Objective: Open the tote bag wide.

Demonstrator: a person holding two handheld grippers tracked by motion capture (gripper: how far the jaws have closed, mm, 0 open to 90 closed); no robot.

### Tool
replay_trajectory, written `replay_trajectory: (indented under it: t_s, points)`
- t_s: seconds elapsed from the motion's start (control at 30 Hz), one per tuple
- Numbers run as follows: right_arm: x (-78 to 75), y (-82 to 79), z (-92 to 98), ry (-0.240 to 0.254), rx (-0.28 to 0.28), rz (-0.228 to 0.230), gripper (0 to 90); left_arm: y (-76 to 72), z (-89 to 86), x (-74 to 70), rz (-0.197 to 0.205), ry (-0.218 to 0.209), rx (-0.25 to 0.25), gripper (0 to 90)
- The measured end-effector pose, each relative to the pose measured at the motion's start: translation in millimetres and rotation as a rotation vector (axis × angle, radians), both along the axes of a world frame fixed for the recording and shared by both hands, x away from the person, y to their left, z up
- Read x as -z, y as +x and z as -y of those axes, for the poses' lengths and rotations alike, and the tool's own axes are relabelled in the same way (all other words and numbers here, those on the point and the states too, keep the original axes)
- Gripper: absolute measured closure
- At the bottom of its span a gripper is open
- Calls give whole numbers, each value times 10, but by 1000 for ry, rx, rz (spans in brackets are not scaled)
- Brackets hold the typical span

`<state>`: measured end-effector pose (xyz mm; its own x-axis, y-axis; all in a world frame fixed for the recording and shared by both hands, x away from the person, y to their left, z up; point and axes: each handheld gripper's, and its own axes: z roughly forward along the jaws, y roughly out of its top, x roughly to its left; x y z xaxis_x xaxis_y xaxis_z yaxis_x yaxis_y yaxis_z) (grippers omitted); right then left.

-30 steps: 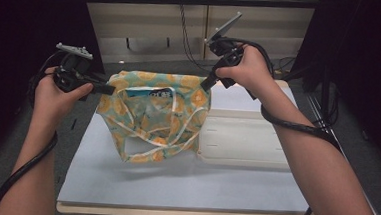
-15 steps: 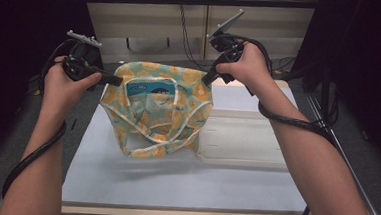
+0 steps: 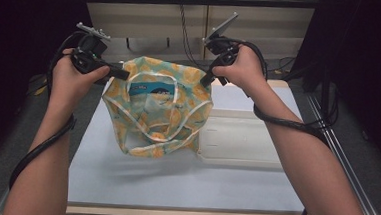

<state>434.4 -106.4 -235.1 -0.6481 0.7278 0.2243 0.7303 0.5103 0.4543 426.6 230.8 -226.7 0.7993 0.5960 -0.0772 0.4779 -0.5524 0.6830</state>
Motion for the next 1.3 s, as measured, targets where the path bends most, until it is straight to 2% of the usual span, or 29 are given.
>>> replay_trajectory:
  t_s: [0.23, 0.4, 0.6, 0.73, 0.8, 0.93, 1.0, 1.03, 1.2, 1.3]
  points:
    - [111, 2, -53, -30, -19, -7, 900, 17, 60, 62, -22, 14, 2, 832]
    - [140, -2, -57, -36, -24, -10, 900, -7, 51, 52, -7, 20, -6, 710]
    - [148, -16, -51, -34, -23, -17, 900, -36, 30, 59, -4, 15, 0, 608]
    - [159, -19, -35, -23, -11, -31, 900, -77, 24, 40, -1, 31, -5, 545]
    - [173, -14, -31, -22, -15, -33, 900, -95, 39, 37, -3, 35, 9, 551]
    - [196, -13, -29, -22, -15, -40, 900, -124, 64, 7, 18, 43, 30, 577]
    - [197, -12, -28, -20, -15, -40, 900, -130, 93, 3, 20, 60, 53, 671]
    - [196, -12, -27, -19, -12, -40, 900, -126, 105, 4, 14, 65, 65, 676]
    - [197, -12, -26, -16, -13, -38, 900, -96, 160, 29, 6, 62, 94, 680]
    - [200, -18, -32, -12, -15, -38, 900, -98, 184, 37, 5, 61, 84, 629]
